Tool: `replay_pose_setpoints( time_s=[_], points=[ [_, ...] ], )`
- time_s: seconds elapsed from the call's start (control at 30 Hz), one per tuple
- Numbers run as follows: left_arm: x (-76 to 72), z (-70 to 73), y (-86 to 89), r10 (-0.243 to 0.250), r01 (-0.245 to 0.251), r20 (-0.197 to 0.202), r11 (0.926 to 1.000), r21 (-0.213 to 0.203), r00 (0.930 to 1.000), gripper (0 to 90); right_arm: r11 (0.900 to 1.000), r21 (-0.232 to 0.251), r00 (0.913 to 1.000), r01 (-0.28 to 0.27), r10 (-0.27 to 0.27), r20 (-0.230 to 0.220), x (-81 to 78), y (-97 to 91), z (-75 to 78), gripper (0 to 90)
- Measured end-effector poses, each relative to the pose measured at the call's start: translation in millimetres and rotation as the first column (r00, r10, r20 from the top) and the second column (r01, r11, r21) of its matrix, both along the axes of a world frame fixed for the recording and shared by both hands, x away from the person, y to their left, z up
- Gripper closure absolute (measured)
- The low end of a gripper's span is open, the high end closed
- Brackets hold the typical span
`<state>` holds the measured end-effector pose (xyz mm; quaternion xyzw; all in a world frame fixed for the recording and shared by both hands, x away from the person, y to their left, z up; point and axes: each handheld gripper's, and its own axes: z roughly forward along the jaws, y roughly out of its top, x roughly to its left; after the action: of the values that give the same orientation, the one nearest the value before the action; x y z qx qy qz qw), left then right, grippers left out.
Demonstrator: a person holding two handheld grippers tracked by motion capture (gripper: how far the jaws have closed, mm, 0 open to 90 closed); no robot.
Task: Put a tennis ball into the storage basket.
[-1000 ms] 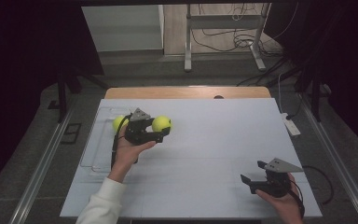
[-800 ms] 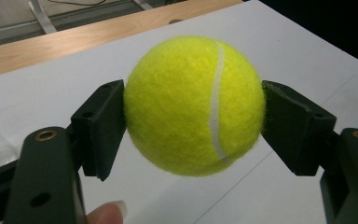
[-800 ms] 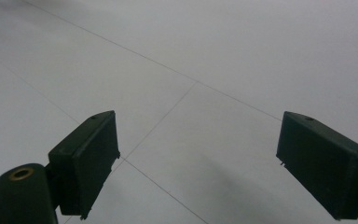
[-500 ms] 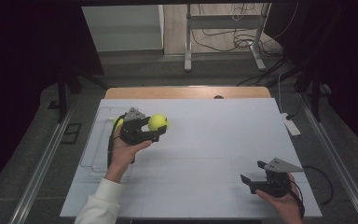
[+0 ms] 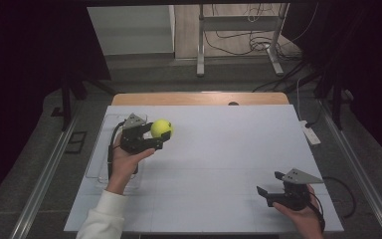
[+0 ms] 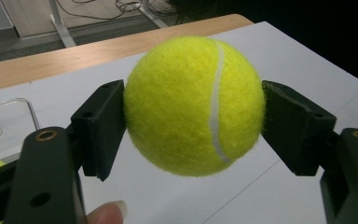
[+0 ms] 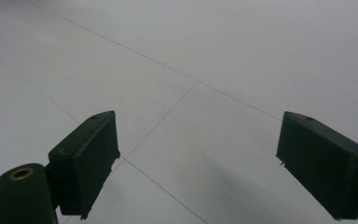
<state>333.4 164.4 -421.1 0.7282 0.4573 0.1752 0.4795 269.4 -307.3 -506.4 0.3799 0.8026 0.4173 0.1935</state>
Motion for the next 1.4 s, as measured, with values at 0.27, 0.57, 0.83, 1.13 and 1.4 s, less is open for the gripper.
replay_pose_setpoints(
  time_s=[0.27,0.57,0.83,1.13,1.4],
  points=[
    [-2.0,3.0,6.2,0.014,-0.014,0.007,0.9998,-0.012,0.9999,26.8,1.0000,0.001,1.0000,0.002,-0.002,0.001,-0.1,-0.7,0.3,13.3],
    [-4.1,6.2,16.0,0.032,-0.032,0.015,0.9991,-0.027,0.9994,26.8,1.0000,0.001,1.0000,0.005,-0.005,-0.001,-0.2,-0.7,0.3,13.3],
    [-6.8,9.8,25.4,0.055,-0.054,0.027,0.9979,-0.036,0.9981,26.9,1.0000,-0.001,1.0000,0.004,-0.004,0.000,-0.1,-1.2,0.5,13.3],
    [-9.6,13.3,33.7,0.072,-0.070,0.036,0.9965,-0.046,0.9968,26.8,1.0000,-0.001,1.0000,0.005,-0.005,0.000,-0.2,-1.1,0.5,13.3],
    [-11.2,15.2,39.6,0.089,-0.087,0.043,0.9951,-0.048,0.9951,26.8,1.0000,0.000,1.0000,0.005,-0.005,0.001,-0.1,-1.0,0.3,13.3]
  ],
)
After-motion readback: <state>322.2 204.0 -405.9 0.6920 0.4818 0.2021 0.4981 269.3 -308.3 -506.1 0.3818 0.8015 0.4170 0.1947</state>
